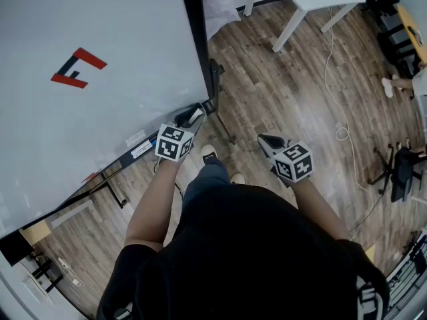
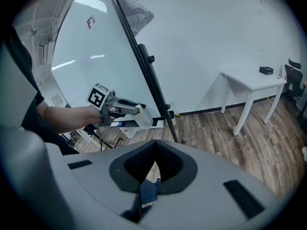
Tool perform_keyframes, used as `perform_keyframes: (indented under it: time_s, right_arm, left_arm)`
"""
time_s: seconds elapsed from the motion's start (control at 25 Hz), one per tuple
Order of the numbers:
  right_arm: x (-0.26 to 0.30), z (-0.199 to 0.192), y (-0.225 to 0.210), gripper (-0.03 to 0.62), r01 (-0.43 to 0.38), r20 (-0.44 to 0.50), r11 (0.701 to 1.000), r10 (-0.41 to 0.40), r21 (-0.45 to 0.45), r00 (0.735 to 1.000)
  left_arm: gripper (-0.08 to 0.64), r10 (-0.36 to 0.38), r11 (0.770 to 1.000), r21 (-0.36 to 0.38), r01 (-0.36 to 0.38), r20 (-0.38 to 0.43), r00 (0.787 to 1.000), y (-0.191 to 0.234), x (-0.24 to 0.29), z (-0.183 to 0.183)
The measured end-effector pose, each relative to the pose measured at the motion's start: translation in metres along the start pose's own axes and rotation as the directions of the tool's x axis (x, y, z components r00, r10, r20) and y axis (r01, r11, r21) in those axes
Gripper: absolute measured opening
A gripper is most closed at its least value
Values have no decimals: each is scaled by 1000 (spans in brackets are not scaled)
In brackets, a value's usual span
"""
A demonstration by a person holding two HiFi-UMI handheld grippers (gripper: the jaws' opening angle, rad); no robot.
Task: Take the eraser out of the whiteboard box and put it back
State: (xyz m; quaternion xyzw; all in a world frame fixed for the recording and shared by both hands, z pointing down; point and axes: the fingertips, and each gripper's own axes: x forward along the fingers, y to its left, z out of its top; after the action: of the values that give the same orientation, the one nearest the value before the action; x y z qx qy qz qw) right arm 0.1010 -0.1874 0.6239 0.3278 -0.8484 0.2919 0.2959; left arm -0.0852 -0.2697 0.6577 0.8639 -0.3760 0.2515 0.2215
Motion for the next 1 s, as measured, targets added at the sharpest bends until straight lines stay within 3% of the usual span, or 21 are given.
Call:
perform_keyframes:
  time_s: [1.0]
  right_arm:
    - [-9,2,8,-5,8,15,1000,-8,-21,1000]
  left_arm:
    - [169,27,1000,4,-28,27,999,0,-9,5]
